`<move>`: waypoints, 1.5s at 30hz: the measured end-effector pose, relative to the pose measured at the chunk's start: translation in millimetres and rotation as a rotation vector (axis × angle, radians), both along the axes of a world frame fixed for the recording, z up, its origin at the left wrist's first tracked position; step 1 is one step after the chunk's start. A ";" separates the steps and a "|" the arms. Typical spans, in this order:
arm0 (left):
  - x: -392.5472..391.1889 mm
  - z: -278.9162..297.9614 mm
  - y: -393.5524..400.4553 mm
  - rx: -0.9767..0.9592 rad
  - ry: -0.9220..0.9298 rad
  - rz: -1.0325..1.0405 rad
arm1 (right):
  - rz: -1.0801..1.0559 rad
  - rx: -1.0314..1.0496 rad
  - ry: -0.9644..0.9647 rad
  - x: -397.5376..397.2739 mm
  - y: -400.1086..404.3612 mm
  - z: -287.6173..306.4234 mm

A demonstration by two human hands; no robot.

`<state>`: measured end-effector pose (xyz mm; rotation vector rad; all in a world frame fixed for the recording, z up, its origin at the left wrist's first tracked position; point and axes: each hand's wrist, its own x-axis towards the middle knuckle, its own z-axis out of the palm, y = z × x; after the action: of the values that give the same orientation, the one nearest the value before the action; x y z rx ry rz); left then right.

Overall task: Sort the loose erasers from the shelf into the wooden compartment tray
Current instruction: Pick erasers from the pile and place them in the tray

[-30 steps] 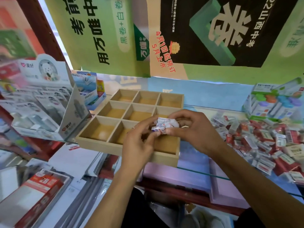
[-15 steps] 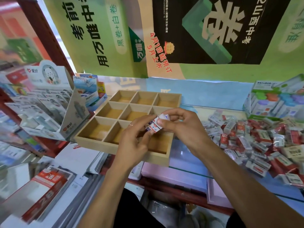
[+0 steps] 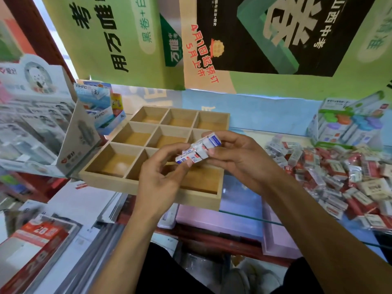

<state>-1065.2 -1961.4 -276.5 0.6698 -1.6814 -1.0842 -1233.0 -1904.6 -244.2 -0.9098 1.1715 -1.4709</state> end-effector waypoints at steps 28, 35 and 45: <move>4.3 -6.8 -2.9 0.013 -0.015 0.042 | -0.241 0.071 0.555 -2.7 -3.8 -11.7; 5.5 -11.1 -2.4 -0.013 -0.042 -0.004 | -0.232 -0.191 1.180 -1.8 -1.3 -13.4; 7.5 -18.5 -5.3 -0.067 -0.071 0.067 | -0.040 -0.291 1.318 1.1 3.9 -17.8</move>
<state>-1057.7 -1966.7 -294.9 0.7234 -1.7355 -0.9627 -1231.9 -1900.6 -261.9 -2.2260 1.8761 -0.9843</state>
